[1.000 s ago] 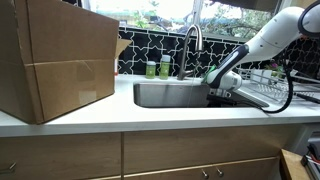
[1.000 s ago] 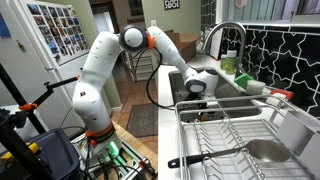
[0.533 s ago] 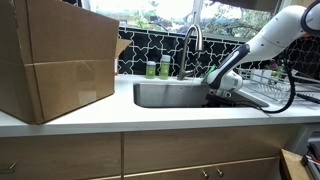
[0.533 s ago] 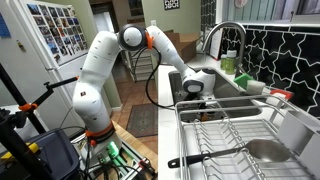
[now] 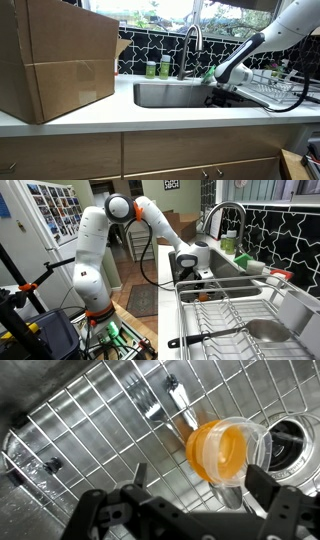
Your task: Pick up the clear lunch box and put it in the orange lunch box lid, pick up the orange lunch box lid and clear lunch box together and put them in the sink
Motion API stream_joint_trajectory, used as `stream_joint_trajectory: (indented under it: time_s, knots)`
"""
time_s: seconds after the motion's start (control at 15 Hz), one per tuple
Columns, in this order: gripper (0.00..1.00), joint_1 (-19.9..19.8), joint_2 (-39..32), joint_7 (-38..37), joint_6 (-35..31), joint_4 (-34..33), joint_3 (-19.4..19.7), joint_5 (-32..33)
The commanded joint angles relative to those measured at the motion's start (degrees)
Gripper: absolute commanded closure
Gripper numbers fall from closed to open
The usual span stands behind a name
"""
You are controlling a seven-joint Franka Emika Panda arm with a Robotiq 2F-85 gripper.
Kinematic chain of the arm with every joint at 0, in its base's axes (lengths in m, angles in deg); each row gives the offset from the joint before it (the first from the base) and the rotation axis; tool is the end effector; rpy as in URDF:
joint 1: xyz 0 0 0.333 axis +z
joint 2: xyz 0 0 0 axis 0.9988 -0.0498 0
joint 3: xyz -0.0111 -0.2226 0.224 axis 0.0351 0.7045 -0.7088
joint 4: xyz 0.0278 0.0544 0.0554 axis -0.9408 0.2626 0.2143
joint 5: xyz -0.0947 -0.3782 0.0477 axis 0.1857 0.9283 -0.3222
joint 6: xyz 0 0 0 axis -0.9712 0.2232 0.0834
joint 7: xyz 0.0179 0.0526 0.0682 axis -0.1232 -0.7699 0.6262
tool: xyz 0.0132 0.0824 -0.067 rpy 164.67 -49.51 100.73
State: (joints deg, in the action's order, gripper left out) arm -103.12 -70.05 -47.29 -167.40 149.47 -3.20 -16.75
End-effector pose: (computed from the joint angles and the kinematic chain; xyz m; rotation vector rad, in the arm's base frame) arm 0.4912 -0.2973 0.2053 -2.3362 1.9015 -0.0467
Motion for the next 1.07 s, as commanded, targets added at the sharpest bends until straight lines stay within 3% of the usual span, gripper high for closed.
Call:
stream_joint_trajectory:
  time_s: [0.0, 0.2, 0.4, 0.6, 0.8, 1.0]
  knots:
    - [0.0, 2.76, 7.84, -1.08, -3.73, 8.09, 3.46, 4.77]
    - [0.01, 4.73, 13.77, -1.24, -9.41, 12.79, 6.0, 11.09]
    - [0.0, 7.32, 19.65, -3.31, -12.17, 17.01, 8.71, 22.28]
    - [0.0, 9.04, 25.9, -8.96, -7.97, 19.45, 10.74, 36.37]
    - [0.0, 5.15, 32.28, -14.75, -0.51, 21.16, 6.21, 45.28]
    - [0.0, 2.3, 38.12, -17.46, 5.2, 22.89, 1.94, 46.96]
